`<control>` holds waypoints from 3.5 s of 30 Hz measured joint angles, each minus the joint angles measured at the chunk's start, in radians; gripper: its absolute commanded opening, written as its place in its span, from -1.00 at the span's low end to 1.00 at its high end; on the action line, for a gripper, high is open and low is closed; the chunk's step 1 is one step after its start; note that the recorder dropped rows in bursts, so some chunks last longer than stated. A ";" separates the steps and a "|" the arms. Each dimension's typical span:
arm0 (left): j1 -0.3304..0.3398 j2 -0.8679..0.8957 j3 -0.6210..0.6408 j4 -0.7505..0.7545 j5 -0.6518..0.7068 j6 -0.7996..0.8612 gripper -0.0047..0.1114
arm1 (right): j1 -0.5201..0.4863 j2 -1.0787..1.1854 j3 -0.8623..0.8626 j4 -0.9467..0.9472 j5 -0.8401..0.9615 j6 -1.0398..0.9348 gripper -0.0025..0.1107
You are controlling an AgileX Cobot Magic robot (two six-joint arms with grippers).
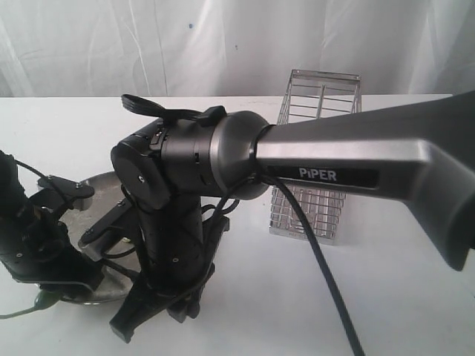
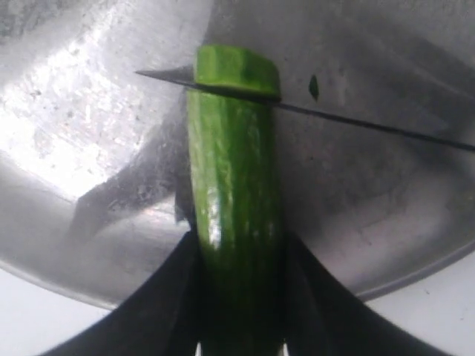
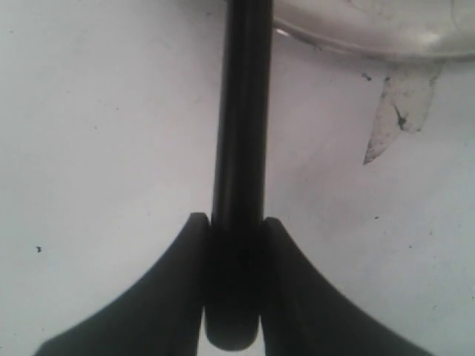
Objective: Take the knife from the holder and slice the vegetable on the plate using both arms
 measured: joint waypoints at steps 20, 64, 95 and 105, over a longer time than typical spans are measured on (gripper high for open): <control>0.000 -0.008 -0.017 0.011 0.014 -0.049 -0.92 | 0.000 0.000 0.000 -0.002 0.037 -0.004 -0.96; 0.000 -0.066 -0.018 -0.180 0.047 0.091 -0.92 | -0.002 0.118 -0.199 -0.025 0.098 -0.014 -0.96; 0.000 -0.070 0.033 -0.228 -0.069 0.080 0.18 | -0.001 0.121 -0.199 0.001 0.113 -0.032 -0.96; 0.000 -0.072 0.033 -0.221 -0.137 0.080 0.18 | -0.001 0.121 -0.199 0.001 0.113 -0.032 -0.96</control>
